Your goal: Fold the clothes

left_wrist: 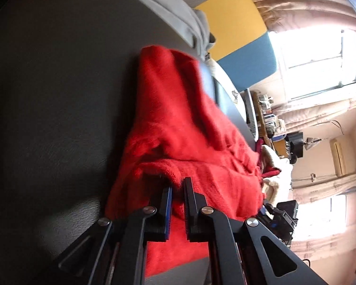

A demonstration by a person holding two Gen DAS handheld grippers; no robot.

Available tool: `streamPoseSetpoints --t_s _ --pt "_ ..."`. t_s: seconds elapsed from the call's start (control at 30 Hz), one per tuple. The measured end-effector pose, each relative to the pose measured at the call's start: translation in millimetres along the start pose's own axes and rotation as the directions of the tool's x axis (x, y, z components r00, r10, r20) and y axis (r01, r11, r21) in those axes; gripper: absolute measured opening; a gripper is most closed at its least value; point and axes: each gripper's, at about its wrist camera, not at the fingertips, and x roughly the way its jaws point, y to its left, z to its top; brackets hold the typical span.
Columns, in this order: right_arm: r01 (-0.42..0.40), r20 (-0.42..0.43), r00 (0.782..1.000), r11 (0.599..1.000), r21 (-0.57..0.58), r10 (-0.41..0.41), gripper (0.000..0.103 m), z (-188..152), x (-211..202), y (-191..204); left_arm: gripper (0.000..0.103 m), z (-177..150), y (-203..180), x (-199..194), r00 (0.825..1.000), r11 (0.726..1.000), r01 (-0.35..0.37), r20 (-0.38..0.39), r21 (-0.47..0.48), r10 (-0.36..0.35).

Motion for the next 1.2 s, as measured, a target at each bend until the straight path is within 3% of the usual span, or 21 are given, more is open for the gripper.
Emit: streamPoseSetpoints --t_s 0.13,0.3,0.37,0.43,0.47,0.53,0.6,0.63,0.7,0.8,0.9,1.0,1.03,1.13,1.2 --pt "-0.021 -0.082 0.996 1.000 -0.013 0.020 0.026 4.3 24.6 10.4 0.021 6.3 -23.8 8.8 0.998 0.998 0.052 -0.039 0.032 -0.050" --pt "-0.062 -0.170 0.984 0.996 -0.057 0.051 0.027 14.8 42.1 21.3 0.024 22.8 -28.1 14.2 0.992 0.995 0.095 -0.087 0.027 -0.092" --pt "-0.123 -0.142 0.983 0.991 -0.049 0.115 0.027 16.5 25.6 19.8 0.024 35.6 -24.1 8.7 0.987 0.990 0.144 -0.068 -0.003 -0.144" --pt "-0.238 0.002 0.971 0.971 0.011 0.238 0.027 35.2 9.2 14.8 0.024 49.1 -22.8 0.9 0.983 0.983 0.182 -0.018 -0.025 -0.183" --pt "-0.287 0.078 0.956 0.957 0.041 0.284 0.027 45.5 2.5 12.0 0.024 55.7 -23.4 -2.0 0.985 0.985 0.171 0.013 -0.037 -0.170" --pt "-0.302 0.146 0.947 0.949 0.092 0.287 0.029 60.4 1.3 7.0 0.024 64.3 -30.2 -5.6 0.996 0.997 0.075 0.052 -0.005 -0.074" --pt "-0.257 0.138 0.961 0.958 0.124 0.240 0.030 69.3 8.1 3.4 0.033 65.2 -37.8 -8.7 0.993 0.996 -0.078 0.087 0.044 0.074" --pt "-0.241 0.121 0.967 0.960 0.143 0.225 0.030 70.5 12.2 0.9 0.044 62.9 -37.1 -8.2 0.991 0.993 -0.105 0.082 0.050 0.101" --pt "-0.214 0.088 0.976 0.958 0.193 0.200 0.031 71.9 20.0 -4.8 0.054 57.4 -33.9 -6.3 0.989 0.989 -0.137 0.064 0.054 0.134" --pt "-0.220 0.099 0.975 0.944 0.246 0.201 0.032 72.4 18.4 -14.1 0.054 48.0 -25.7 -12.1 0.986 0.989 -0.143 0.089 0.034 0.140" --pt "-0.262 0.165 0.961 0.920 0.291 0.221 0.035 79.8 6.8 -19.1 0.054 40.4 -20.6 -25.5 0.994 0.998 -0.060 0.093 0.028 0.057" --pt "-0.197 0.154 0.974 0.955 0.221 0.166 0.035 81.3 2.1 -3.4 0.054 22.3 -23.9 -37.2 0.996 0.996 0.080 0.034 0.039 -0.082" --pt "-0.166 0.126 0.982 0.968 0.188 0.143 0.035 76.5 0.6 2.0 0.058 16.1 -26.2 -40.1 0.995 0.994 0.096 0.028 0.047 -0.097" --pt "-0.050 0.069 0.997 0.997 0.055 0.046 0.036 56.4 7.4 22.0 0.062 -6.0 -40.7 -32.5 1.000 0.994 0.000 0.014 0.111 -0.001" --pt "0.015 0.049 0.999 1.000 -0.021 -0.014 0.036 36.2 16.0 30.5 0.064 -15.7 -48.7 -18.9 1.000 0.990 -0.009 0.000 0.138 0.009"
